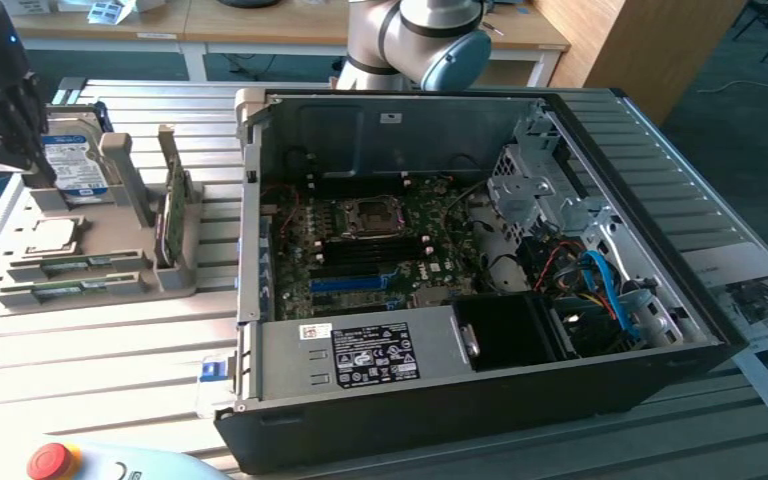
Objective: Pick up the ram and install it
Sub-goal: 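Pick up the ram and move it above insertion slot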
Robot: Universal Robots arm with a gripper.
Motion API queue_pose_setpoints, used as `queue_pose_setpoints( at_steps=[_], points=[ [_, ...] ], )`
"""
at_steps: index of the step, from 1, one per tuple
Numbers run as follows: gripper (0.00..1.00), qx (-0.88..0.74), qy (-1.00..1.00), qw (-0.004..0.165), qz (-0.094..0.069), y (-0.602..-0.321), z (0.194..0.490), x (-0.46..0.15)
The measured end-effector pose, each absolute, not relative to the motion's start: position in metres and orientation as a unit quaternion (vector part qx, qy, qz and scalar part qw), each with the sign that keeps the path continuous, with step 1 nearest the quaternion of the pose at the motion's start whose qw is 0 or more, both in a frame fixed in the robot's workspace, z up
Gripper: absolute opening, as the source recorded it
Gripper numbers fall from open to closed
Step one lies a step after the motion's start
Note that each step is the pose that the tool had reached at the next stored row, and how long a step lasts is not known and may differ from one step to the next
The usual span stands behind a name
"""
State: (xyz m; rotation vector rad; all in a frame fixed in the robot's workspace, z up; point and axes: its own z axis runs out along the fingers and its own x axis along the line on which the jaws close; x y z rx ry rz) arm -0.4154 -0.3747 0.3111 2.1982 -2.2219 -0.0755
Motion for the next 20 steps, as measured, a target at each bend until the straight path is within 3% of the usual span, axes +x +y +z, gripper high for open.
queue_pose_setpoints(
  at_steps=[20],
  points=[
    [0.1, 0.703, -0.711, 0.008, -0.024, -0.3814, 0.3081, -0.4154]
  ],
)
